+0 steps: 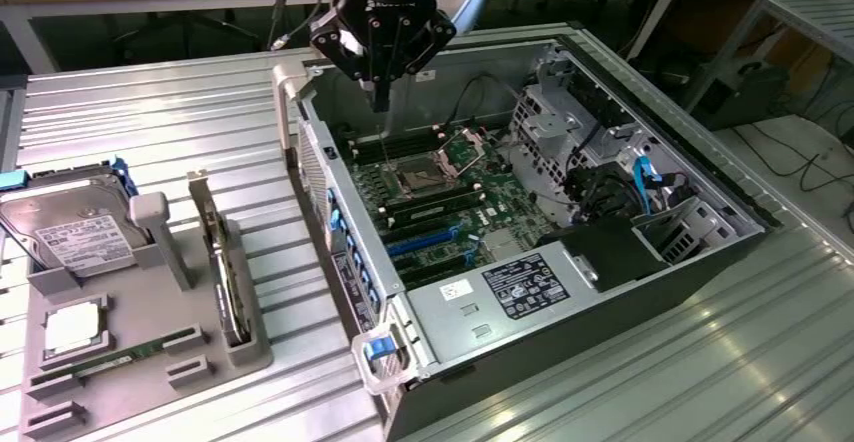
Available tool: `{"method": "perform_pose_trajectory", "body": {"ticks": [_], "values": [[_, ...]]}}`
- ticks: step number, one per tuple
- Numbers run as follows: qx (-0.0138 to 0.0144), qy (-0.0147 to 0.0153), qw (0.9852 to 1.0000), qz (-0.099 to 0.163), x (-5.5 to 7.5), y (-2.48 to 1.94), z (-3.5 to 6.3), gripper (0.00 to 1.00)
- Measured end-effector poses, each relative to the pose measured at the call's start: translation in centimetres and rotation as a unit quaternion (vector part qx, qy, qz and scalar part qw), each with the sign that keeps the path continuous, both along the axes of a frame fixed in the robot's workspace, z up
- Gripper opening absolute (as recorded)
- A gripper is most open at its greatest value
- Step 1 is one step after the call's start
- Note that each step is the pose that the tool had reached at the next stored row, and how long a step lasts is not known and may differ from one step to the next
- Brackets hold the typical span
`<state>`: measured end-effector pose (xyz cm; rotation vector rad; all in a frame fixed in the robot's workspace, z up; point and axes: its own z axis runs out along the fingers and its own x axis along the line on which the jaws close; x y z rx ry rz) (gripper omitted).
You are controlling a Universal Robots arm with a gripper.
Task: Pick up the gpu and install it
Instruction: 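Reach for the gpu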
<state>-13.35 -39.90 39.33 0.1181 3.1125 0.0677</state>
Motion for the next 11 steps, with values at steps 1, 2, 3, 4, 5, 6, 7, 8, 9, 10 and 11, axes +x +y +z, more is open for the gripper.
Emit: {"method": "perform_pose_trajectory", "body": {"ticks": [1,2,3,4,5,6,7,8,9,10,11], "values": [[0.0,0.0,1.0,0.0,-0.06,0.0,0.0,0.11],[0.0,0.0,1.0,0.0,-0.13,0.0,0.0,0.11],[-0.0001,0.0,1.0,0.0,-0.19,0.0,0.01,0.11],[0.0,0.0,1.0,0.0,-0.25,0.0,0.0,0.11],[0.0,0.0,1.0,0.0,-0.3,0.0,0.0,0.11],[0.0,0.0,1.0,0.0,-0.36,0.0,0.0,0.11],[0.0,0.0,1.0,0.0,-0.41,0.0,0.0,0.11],[0.0,0.0,1.0,0.0,-0.45,0.0,0.0,0.11],[0.0,0.0,1.0,0.0,-0.5,0.0,0.0,0.11],[0.0,0.0,1.0,0.0,-0.61,0.0,0.0,0.11],[0.0,0.0,1.0,0.0,-0.71,0.0,0.0,0.11]]}}
